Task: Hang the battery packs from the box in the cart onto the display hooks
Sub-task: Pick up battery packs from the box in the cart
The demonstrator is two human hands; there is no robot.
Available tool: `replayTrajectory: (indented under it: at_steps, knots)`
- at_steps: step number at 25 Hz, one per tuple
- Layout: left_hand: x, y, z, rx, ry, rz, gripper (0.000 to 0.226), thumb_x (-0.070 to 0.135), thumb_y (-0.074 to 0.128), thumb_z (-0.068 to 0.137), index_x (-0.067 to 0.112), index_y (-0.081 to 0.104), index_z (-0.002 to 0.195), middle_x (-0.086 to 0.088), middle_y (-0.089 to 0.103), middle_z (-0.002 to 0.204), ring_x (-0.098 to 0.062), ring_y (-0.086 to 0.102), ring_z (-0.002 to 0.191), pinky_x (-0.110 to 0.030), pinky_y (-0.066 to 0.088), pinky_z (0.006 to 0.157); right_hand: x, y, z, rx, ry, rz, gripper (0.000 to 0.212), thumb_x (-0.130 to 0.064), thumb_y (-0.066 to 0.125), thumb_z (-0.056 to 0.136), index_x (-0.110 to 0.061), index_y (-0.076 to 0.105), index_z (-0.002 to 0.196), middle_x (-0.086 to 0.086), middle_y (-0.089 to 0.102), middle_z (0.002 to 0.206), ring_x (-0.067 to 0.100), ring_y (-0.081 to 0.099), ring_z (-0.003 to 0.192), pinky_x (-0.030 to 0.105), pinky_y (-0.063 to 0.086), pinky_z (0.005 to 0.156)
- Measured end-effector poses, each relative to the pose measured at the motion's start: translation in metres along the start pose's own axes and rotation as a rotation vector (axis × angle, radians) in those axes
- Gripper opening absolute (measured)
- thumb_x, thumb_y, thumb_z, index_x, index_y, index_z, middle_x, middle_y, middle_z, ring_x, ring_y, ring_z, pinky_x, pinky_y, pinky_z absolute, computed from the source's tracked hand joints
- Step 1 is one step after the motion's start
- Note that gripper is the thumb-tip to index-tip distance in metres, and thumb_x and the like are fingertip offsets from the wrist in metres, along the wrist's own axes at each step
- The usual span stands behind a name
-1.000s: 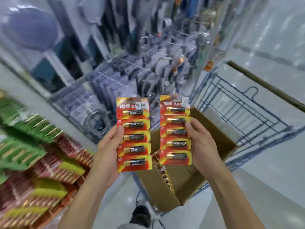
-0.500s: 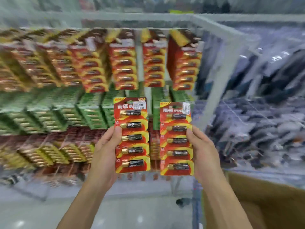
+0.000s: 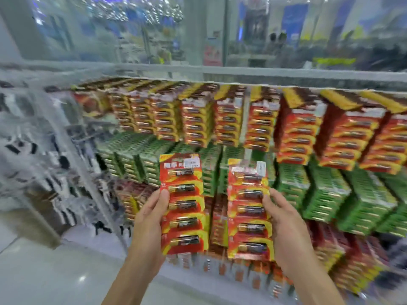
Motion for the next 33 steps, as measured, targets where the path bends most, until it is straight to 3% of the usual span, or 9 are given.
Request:
replayTrajectory:
  at_steps: [5,7,9,11,15,19,23,27,33]
  knots:
    - [0.046,-0.08,0.037,0.072,0.008,0.008,0.028,0.028,0.056,0.103,0.022,0.07,0.127,-0.017,0.077,0.115,-0.039,0.077,0.094,-0.048,0.064,0.073,0.028,0.098,0.021,-0.077,0.011,-0.096,0.023,-0.024,0.055,0.104,-0.02,0.071,0.12,0.009,0.078,0.111,0.029,0.077,0.097,0.048,0.06,0.08]
    - [0.058,-0.095,0.053,0.082,0.015,-0.012,0.026,0.026,0.056,0.104,0.024,0.07,0.126,-0.015,0.078,0.112,-0.037,0.078,0.091,-0.047,0.065,0.067,0.038,0.121,0.039,-0.072,0.023,-0.1,0.024,-0.031,0.062,0.099,-0.026,0.07,0.122,0.005,0.077,0.114,0.03,0.075,0.102,0.051,0.059,0.087]
    - [0.064,-0.107,0.072,0.106,0.007,-0.017,0.027,0.025,0.055,0.104,0.026,0.069,0.127,-0.015,0.078,0.11,-0.036,0.078,0.088,-0.046,0.065,0.062,0.043,0.139,0.058,-0.066,0.027,-0.114,0.045,-0.052,0.078,0.079,-0.036,0.07,0.12,-0.002,0.074,0.123,0.028,0.07,0.115,0.056,0.054,0.099]
    - [0.069,-0.116,0.091,0.139,0.003,-0.015,0.028,0.029,0.056,0.103,0.027,0.068,0.128,-0.014,0.079,0.11,-0.038,0.078,0.089,-0.047,0.064,0.063,0.045,0.156,0.077,-0.081,0.002,-0.124,0.063,-0.066,0.081,0.063,-0.039,0.071,0.119,-0.007,0.071,0.128,0.027,0.064,0.125,0.059,0.048,0.107]
    - [0.077,-0.123,0.126,0.186,0.012,0.033,0.023,0.035,0.058,0.101,0.025,0.071,0.117,-0.012,0.08,0.103,-0.036,0.078,0.085,-0.046,0.063,0.071,0.045,0.192,0.114,-0.138,-0.009,-0.108,0.076,-0.074,0.082,0.061,-0.037,0.068,0.126,-0.008,0.069,0.132,0.026,0.062,0.127,0.059,0.046,0.109]
    - [0.087,-0.134,0.157,0.24,0.035,0.057,0.023,0.038,0.061,0.1,0.027,0.073,0.116,-0.01,0.08,0.102,-0.034,0.078,0.087,-0.047,0.06,0.077,0.051,0.232,0.147,-0.234,0.028,-0.065,0.048,-0.06,0.078,0.072,-0.04,0.072,0.115,-0.008,0.072,0.128,0.025,0.064,0.124,0.059,0.047,0.109]
    - [0.109,-0.147,0.191,0.256,0.072,0.049,0.028,0.04,0.061,0.098,0.028,0.071,0.121,-0.008,0.08,0.106,-0.034,0.078,0.092,-0.046,0.061,0.076,0.064,0.256,0.178,-0.235,0.012,-0.102,0.079,-0.084,0.085,0.04,-0.054,0.07,0.112,-0.015,0.06,0.143,0.022,0.052,0.138,0.06,0.036,0.117]
    - [0.146,-0.163,0.229,0.237,0.147,0.063,0.029,0.039,0.06,0.099,0.025,0.073,0.12,-0.011,0.079,0.109,-0.037,0.077,0.094,-0.053,0.061,0.084,0.071,0.284,0.2,-0.232,0.007,-0.122,0.082,-0.085,0.083,0.043,-0.053,0.068,0.118,-0.014,0.061,0.142,0.024,0.055,0.136,0.06,0.038,0.115]
    - [0.204,-0.178,0.281,0.139,0.228,0.124,0.027,0.037,0.057,0.103,0.028,0.07,0.125,-0.004,0.08,0.11,-0.03,0.078,0.096,-0.045,0.061,0.079,0.069,0.327,0.21,-0.183,-0.073,-0.104,0.074,-0.077,0.085,0.052,-0.048,0.071,0.118,-0.013,0.064,0.138,0.024,0.059,0.131,0.058,0.043,0.112]
Point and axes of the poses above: each hand's wrist, its own z-axis towards the middle knuckle, its own y-axis out of the palm, x = y × z, the point moved 10 cm from there along z, towards the middle knuckle
